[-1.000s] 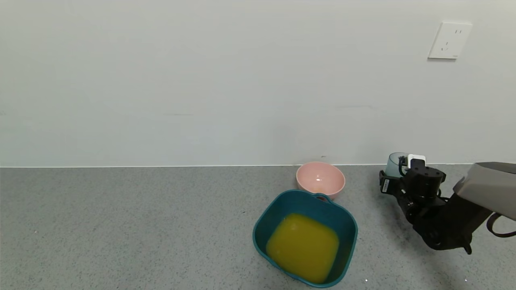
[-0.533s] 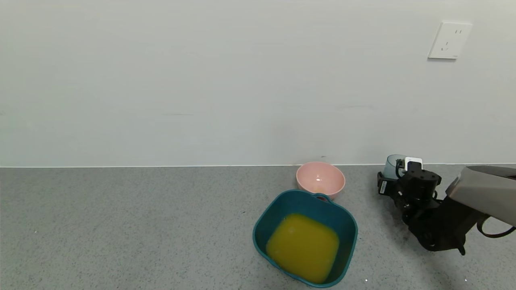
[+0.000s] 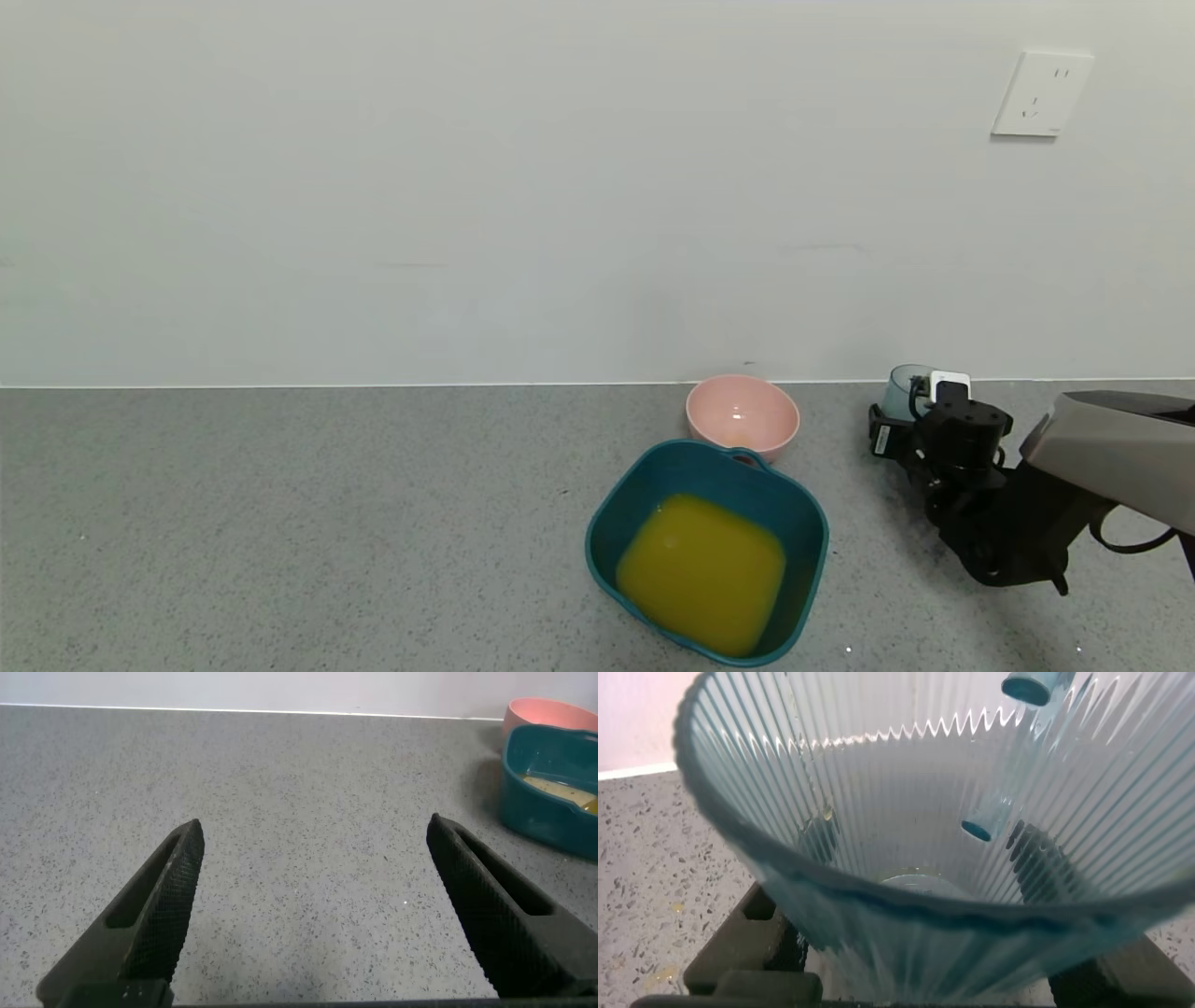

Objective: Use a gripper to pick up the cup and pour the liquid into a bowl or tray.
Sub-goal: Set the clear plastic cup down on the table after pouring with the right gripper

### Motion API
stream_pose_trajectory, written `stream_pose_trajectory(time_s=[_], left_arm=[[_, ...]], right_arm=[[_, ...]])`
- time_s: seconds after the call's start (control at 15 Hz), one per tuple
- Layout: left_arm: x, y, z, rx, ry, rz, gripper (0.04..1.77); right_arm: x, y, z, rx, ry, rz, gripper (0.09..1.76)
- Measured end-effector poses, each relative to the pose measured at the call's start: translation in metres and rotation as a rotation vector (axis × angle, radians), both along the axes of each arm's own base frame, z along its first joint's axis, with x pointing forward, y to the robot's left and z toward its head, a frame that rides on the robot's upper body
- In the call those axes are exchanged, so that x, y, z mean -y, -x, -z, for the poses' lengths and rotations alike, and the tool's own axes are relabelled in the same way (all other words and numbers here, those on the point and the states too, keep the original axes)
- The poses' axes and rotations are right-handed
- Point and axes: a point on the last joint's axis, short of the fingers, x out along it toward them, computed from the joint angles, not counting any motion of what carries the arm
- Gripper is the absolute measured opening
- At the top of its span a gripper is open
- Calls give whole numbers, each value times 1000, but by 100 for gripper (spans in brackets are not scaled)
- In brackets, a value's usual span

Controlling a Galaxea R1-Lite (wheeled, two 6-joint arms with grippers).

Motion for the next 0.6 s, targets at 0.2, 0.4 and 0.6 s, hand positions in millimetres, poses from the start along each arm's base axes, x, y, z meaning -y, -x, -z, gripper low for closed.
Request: stream_pose_trajectory(time_s=[0.2,0.4,0.6], left_arm=[[0,0,0,0,0,0,172],[0,0,0,0,0,0,172],[0,0,0,0,0,0,172]], right_arm=[[-1,0,3,7,0,-2,137],[-2,0,5,3,0,-3,137],[-2,0,7,6,0,-3,137]])
